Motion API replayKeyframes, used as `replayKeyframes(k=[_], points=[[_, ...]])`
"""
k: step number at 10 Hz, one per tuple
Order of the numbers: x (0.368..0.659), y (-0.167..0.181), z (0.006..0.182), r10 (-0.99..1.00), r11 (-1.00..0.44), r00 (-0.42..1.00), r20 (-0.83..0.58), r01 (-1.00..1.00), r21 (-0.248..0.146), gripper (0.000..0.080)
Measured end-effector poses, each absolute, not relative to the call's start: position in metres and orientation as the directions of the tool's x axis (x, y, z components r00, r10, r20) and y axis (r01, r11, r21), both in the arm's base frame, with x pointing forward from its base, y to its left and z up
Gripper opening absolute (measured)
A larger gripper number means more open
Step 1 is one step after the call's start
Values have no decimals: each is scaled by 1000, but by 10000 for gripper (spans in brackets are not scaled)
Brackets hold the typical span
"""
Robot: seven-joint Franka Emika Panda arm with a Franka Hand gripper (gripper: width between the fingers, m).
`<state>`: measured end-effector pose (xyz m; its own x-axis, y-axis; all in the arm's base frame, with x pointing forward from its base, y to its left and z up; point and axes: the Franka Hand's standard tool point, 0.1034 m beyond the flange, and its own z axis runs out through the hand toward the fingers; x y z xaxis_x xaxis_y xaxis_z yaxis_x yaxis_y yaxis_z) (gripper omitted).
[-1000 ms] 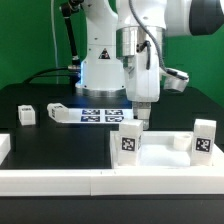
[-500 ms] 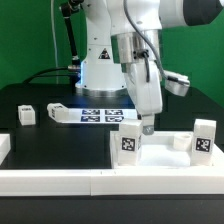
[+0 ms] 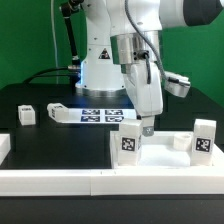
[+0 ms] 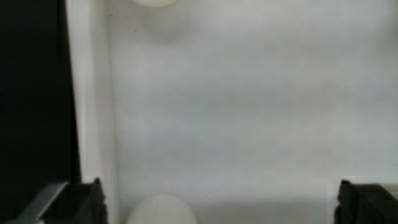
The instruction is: Assemble square table
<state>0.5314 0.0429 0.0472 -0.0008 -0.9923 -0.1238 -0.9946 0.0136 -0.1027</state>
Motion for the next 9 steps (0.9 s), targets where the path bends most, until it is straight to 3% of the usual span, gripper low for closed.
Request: replayKeyframes(k=[3,9], points=[[509,43,39,-992,20,-8,-122,-995,-95,649],[502,53,18,-994,36,-29,-108,-997,-64,649]])
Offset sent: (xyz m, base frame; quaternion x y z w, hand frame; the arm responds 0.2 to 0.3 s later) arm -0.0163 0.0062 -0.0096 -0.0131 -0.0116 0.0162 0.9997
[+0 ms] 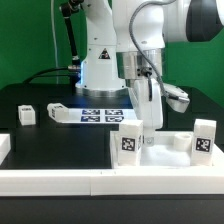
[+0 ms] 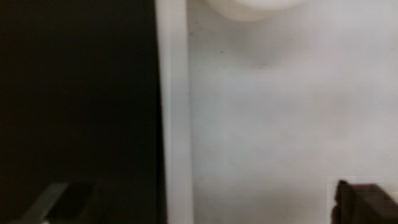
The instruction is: Assemble square table
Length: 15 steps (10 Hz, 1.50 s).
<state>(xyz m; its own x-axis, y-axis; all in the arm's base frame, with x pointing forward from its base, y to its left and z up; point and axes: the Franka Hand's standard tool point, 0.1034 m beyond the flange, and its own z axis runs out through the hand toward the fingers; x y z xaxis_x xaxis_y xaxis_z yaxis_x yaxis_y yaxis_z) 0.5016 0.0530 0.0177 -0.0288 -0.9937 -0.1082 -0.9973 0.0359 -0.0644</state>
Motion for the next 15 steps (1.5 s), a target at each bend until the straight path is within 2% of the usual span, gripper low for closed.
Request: replayKeyframes(k=[2,3,4,5,6,15], points=[[501,53,17,-994,36,-29,-108,-997,-64,379],[501,53,17,-994,36,-29,-108,-997,-63,379],[497,53,15,-993,36,-30,-110,-998,-51,203],[492,53,13,-993,36,-31,-115,-999,-37,203],[492,53,13,-993,33,-28,-115,-999,-37,55],[492,53,13,-993,26,-21,-115,-999,-38,57]])
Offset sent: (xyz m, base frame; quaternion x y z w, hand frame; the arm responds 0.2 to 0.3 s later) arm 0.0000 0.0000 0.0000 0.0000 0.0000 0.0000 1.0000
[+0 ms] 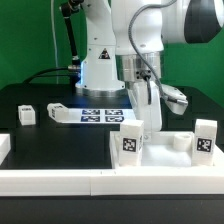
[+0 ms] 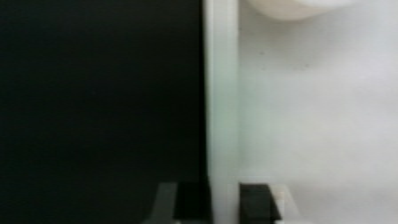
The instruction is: Assemble square table
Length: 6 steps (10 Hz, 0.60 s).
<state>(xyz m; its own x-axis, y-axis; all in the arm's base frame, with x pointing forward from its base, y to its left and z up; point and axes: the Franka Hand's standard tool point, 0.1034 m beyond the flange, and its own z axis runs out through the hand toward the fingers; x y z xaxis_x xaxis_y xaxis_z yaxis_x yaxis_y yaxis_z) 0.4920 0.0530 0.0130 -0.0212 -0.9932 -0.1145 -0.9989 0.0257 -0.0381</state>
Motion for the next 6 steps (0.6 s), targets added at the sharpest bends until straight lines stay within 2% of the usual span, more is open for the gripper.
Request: replayKeyframes(k=[2,3,5,6], points=[[482,28,18,-983,-149,155,-100,-987,-60,57],[478,0,20,-971,-222,228,-73,-971,-90,57],[476,-23,19,-918,-389,394,-49,-917,-95,57],[476,-24,18,-917,-391,397,-42,-915,-94,57]])
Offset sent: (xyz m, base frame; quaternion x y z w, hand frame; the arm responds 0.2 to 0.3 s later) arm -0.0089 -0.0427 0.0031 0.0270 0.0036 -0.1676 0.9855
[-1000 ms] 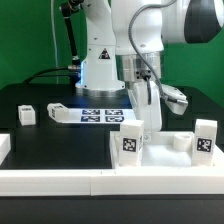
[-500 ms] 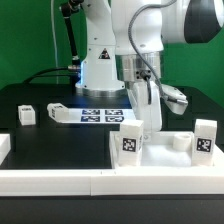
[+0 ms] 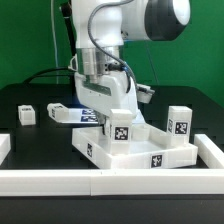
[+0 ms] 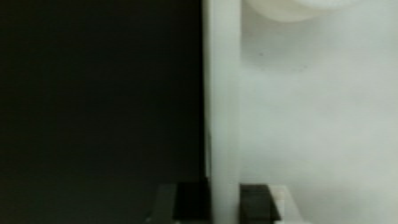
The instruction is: Assemble square table
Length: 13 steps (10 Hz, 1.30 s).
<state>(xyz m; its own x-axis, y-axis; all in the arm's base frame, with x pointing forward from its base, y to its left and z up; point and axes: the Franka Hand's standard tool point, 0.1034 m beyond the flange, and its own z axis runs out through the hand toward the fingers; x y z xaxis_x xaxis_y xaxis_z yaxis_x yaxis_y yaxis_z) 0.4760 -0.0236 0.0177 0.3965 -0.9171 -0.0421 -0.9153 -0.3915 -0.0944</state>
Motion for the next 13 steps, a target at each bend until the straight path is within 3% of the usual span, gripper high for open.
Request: replayKeyframes(k=[4,8,13], points=[[475,-33,16,-734,-676,679,-6,-732,-84,57],[476,-67,16,-337,-941,941,33,-335,-49,57],[478,-72,16,-13,-1000,999,33,-13,-6,57]])
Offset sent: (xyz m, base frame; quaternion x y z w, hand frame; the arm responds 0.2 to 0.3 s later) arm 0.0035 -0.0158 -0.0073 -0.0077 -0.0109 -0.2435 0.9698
